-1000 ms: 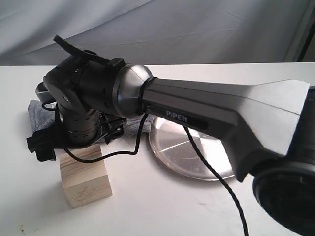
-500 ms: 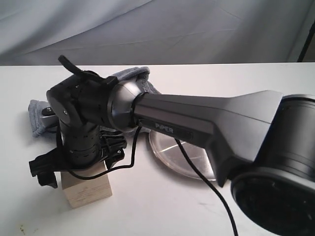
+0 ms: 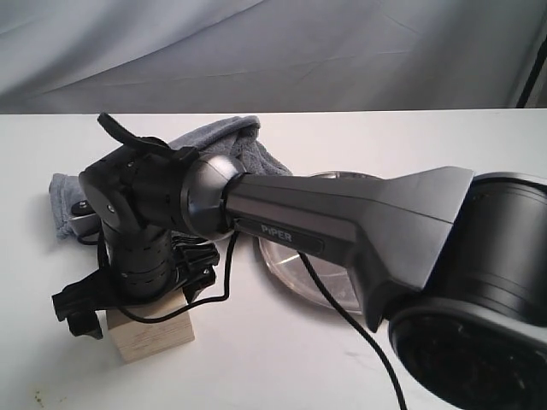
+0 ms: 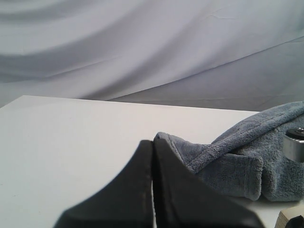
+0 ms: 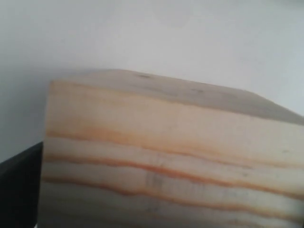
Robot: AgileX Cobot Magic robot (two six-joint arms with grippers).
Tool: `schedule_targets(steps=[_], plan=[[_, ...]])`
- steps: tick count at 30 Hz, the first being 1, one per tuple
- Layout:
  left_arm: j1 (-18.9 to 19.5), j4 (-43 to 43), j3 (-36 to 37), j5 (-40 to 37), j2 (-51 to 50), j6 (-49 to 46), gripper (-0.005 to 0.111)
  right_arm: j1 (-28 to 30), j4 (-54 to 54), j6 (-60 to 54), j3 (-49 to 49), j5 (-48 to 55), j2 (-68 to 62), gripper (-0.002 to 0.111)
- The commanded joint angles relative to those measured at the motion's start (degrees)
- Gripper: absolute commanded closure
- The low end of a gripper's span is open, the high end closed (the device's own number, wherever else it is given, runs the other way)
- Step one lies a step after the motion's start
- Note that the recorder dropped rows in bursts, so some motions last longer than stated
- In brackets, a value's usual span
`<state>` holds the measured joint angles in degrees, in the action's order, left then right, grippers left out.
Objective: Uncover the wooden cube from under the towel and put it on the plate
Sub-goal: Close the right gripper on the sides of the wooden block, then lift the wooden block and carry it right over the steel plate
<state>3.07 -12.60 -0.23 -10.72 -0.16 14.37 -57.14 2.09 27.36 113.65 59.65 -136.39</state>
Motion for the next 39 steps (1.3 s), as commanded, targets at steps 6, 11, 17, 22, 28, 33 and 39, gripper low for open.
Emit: schedule_targets(steps=[6, 11, 17, 22, 28, 33, 39], plan=[[0.0, 0.0, 0.2, 0.2, 0.2, 0.2, 0.107, -0.3, -1.1, -1.3, -0.3, 0.5, 0.0, 0.052], [0.0, 0.0, 0.2, 0.2, 0.2, 0.2, 0.107, 0.0, -2.5, -1.9, -0.2, 1.9, 1.2, 0.078], [0.0, 0.0, 0.2, 0.2, 0.2, 0.2, 0.107, 0.0, -6.8, -4.2, -0.2, 4.9, 5.8, 0.098], [0.0, 0.0, 0.2, 0.2, 0.2, 0.2, 0.107, 1.2, -8.1, -5.0, -0.2, 5.5, 8.2, 0.098], [0.0, 0.0, 0.2, 0.2, 0.2, 0.2, 0.107, 4.2, -8.1, -5.4, -0.2, 6.9, 9.8, 0.098], [0.0, 0.0, 0.2, 0.2, 0.2, 0.2, 0.107, 6.6, -10.8, -6.3, -0.2, 8.8, 12.3, 0.098], [0.0, 0.0, 0.2, 0.2, 0.2, 0.2, 0.107, 9.2, -14.9, -6.5, -0.3, 10.3, 15.0, 0.098]])
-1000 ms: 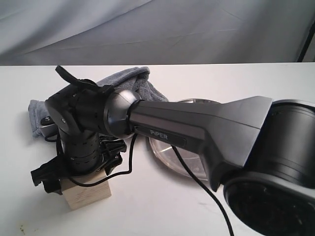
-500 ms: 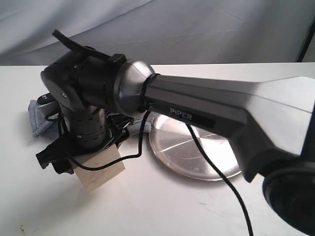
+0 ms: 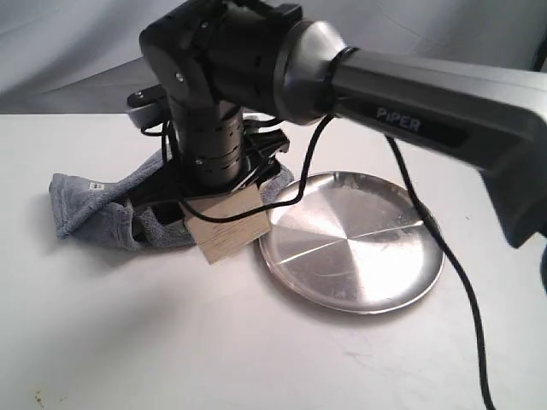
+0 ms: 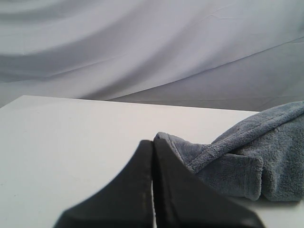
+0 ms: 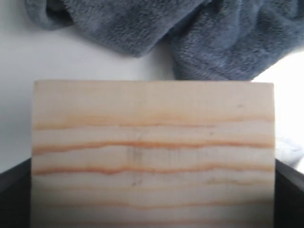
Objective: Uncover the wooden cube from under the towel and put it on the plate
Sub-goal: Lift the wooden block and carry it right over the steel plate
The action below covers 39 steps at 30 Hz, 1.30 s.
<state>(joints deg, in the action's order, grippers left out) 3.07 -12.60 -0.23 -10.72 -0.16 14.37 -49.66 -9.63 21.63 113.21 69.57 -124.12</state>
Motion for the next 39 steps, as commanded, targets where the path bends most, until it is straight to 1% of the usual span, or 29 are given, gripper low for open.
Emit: schedule_targets(steps=[1, 7, 11, 17, 24, 29, 35, 39], plan=[[0.0, 0.0, 0.2, 0.2, 0.2, 0.2, 0.107, 2.5, -3.4, -1.2, 0.1, 0.4, 3.0, 0.098], [0.0, 0.0, 0.2, 0.2, 0.2, 0.2, 0.107, 6.8, -0.9, -4.6, 0.1, 0.4, 3.3, 0.098], [0.0, 0.0, 0.2, 0.2, 0.2, 0.2, 0.107, 9.8, 2.5, -7.3, 0.1, 0.4, 3.3, 0.103], [0.0, 0.0, 0.2, 0.2, 0.2, 0.2, 0.107, 13.8, 2.4, -8.5, 0.1, 0.4, 3.3, 0.108], [0.0, 0.0, 0.2, 0.2, 0.2, 0.2, 0.107, 18.7, 3.3, -11.2, -1.0, 0.4, 3.7, 0.108], [0.0, 0.0, 0.2, 0.2, 0.2, 0.2, 0.107, 23.4, 4.5, -13.2, -6.6, 0.4, 6.2, 0.108], [0.0, 0.0, 0.2, 0.2, 0.2, 0.2, 0.107, 29.5, 4.5, -14.4, -16.7, 0.2, 12.0, 0.108], [0.0, 0.0, 0.2, 0.2, 0.2, 0.2, 0.107, 32.7, 5.5, -14.8, -24.7, -5.4, 17.1, 0.108]])
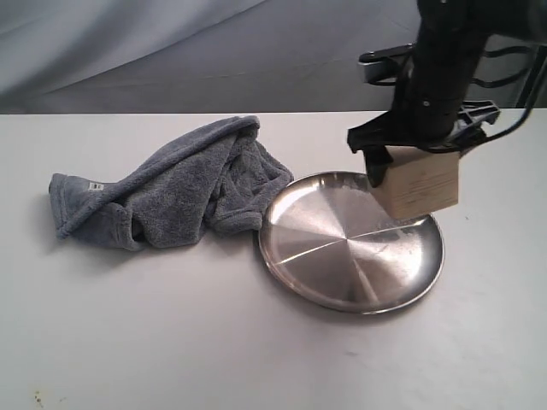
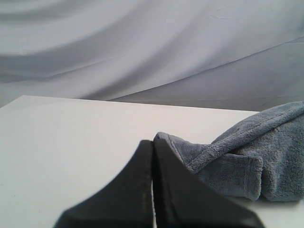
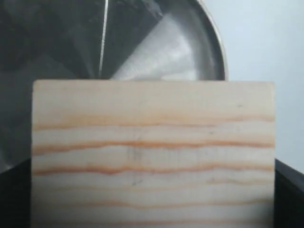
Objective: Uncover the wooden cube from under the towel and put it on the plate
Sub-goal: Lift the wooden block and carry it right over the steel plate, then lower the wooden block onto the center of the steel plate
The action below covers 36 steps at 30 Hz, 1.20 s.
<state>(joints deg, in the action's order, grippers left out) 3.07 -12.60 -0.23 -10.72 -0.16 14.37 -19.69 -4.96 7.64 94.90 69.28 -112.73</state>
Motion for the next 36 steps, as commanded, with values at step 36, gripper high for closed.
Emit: schedule_targets(steps=[36], plan=[[0.0, 0.0, 0.2, 0.2, 0.2, 0.2, 0.107, 3.6, 24.5, -30.1, -24.8, -35.8, 1.6, 0.108]])
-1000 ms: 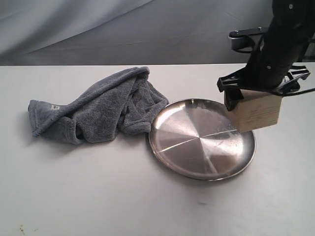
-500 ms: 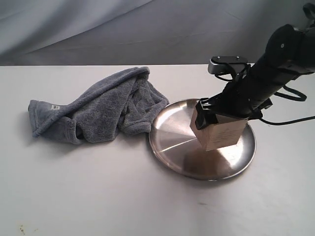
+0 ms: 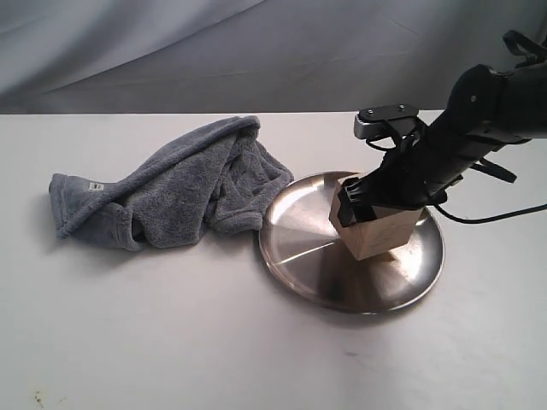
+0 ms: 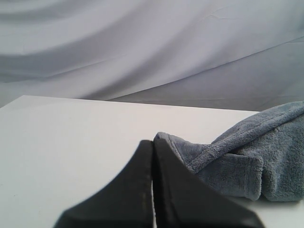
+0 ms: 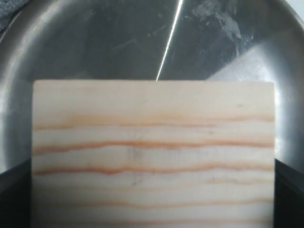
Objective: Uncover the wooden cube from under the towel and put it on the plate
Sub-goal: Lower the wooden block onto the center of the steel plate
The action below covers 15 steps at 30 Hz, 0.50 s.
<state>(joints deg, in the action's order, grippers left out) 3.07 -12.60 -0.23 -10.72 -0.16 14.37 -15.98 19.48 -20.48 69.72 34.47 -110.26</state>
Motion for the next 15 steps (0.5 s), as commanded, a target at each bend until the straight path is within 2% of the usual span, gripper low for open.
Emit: schedule_targets(steps=[1, 12, 15], plan=[[0.0, 0.0, 0.2, 0.2, 0.2, 0.2, 0.107, -0.1, 0.1, -2.2, 0.4, -1.0, -1.3, 0.108], [0.0, 0.0, 0.2, 0.2, 0.2, 0.2, 0.107, -0.1, 0.1, -4.5, 0.4, 0.4, -2.1, 0.108], [0.0, 0.0, 0.2, 0.2, 0.2, 0.2, 0.107, -0.1, 0.0, -4.5, 0.4, 0.9, -2.1, 0.101]])
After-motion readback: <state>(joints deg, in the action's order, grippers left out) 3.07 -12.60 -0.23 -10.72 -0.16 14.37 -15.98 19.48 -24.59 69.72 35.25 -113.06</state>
